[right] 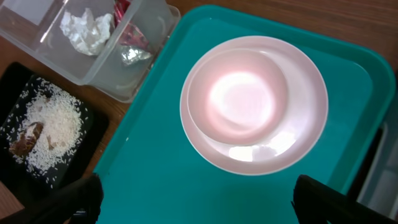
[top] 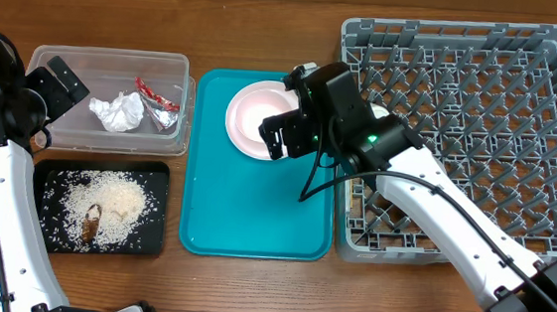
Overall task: Sort waste into correct bins and load items into the dishwasher
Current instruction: 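Move the right gripper to the pink plate and grasp its rim, then lift the pink plate and carry it into the rack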
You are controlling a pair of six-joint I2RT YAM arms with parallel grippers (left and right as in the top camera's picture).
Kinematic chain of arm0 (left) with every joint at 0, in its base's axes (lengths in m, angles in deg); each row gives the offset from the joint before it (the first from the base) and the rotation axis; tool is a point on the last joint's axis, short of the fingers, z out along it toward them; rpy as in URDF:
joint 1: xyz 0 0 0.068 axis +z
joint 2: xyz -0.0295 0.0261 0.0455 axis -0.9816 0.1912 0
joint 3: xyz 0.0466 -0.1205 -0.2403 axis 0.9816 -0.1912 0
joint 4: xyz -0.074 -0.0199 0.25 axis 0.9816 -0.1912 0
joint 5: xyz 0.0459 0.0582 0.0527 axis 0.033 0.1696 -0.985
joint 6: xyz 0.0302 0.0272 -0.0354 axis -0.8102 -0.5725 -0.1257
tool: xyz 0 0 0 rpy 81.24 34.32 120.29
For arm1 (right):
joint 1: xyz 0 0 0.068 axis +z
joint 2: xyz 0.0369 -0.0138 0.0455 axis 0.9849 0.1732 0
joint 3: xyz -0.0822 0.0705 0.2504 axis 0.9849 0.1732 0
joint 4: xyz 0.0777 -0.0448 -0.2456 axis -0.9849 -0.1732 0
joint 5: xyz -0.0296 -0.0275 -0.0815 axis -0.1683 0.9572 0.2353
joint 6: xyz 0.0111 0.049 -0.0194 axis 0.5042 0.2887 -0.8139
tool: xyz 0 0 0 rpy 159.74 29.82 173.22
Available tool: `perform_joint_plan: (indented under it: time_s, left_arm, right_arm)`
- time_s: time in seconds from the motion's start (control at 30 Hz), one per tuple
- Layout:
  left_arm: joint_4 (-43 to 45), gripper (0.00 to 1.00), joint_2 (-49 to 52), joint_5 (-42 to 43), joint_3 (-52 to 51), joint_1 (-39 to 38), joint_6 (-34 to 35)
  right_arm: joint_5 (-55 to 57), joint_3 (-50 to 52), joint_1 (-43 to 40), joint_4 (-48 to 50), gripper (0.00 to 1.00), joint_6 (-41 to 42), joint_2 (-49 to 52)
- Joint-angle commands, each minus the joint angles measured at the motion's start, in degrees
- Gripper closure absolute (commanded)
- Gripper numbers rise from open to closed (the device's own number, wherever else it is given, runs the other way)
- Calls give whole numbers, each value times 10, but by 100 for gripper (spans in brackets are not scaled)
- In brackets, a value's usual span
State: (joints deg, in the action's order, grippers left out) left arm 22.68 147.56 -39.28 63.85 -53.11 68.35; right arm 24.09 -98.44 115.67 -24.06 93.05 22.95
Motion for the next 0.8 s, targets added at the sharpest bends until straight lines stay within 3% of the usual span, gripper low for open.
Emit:
perform_joint_plan:
  time_s: [0.0,0.03,0.17,0.3,0.53,0.77]
  left_arm:
    - [1,0,5,0,5,-4,10]
    - [1,0,5,0,5,-4,10]
    - [1,0,5,0,5,-4,10]
    - [1,0,5,0,5,-4,10]
    - [1,0,5,0,5,-4,10]
    - [1,0,5,0,5,-4,10]
  right_arm:
    - [-23,-12,1,26,0,2,3]
    - [-22,-12,1,35,0,2,4]
    - [3,-12,0,83,26,3,19]
    - [66,-12,0,118,37,28,57]
    - [222,-12,0,200,38,33,156]
    - [250,-12,0,227,42,33,221]
